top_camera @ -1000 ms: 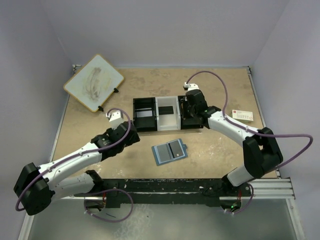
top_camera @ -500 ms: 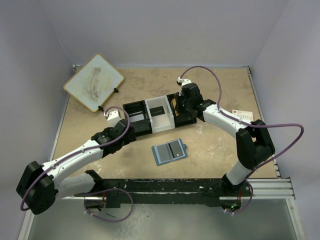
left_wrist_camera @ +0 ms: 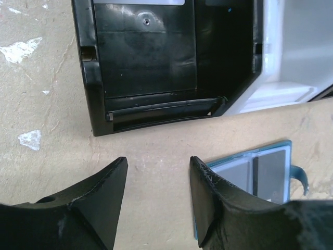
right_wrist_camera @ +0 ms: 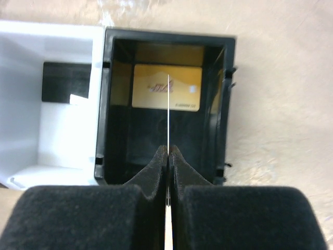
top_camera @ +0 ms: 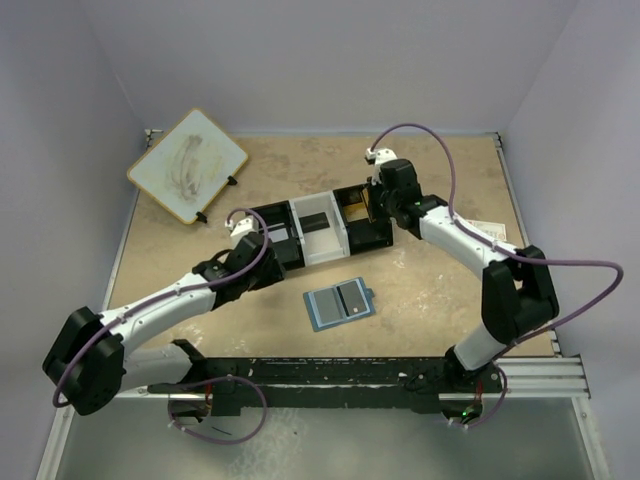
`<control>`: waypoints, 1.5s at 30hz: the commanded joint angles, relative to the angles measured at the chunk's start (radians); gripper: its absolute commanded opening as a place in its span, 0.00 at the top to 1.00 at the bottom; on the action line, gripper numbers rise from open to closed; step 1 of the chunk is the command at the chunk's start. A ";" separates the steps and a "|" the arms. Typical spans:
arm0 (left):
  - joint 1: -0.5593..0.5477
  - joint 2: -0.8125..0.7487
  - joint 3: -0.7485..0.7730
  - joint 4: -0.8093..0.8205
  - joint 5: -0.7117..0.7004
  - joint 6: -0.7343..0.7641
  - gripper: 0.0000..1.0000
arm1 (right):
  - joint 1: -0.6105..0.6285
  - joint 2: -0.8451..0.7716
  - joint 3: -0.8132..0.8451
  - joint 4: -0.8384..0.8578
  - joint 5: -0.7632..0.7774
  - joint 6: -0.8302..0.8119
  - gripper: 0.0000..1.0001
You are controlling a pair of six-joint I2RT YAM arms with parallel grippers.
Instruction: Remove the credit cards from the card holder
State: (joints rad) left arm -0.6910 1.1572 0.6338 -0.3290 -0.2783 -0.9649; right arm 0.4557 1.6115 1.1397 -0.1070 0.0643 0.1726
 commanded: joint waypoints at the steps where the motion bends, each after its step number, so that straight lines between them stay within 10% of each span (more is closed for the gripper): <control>1: 0.007 0.069 0.054 0.039 0.007 0.025 0.52 | -0.008 -0.084 -0.025 0.157 -0.008 -0.228 1.00; 9: 0.018 0.146 0.103 0.082 -0.064 0.062 0.53 | -0.020 -0.219 -0.313 0.564 -0.058 -0.626 1.00; 25: 0.071 0.298 0.217 0.092 -0.118 0.174 0.56 | -0.080 -0.110 -0.235 0.380 -0.394 -0.905 1.00; 45: 0.090 0.178 0.253 0.046 -0.026 0.208 0.48 | -0.080 0.099 -0.142 0.435 -0.231 -1.027 1.00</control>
State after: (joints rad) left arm -0.6086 1.4395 0.8536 -0.2771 -0.3485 -0.7631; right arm 0.3763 1.6966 0.9192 0.2840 -0.1967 -0.7830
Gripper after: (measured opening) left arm 0.507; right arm 0.007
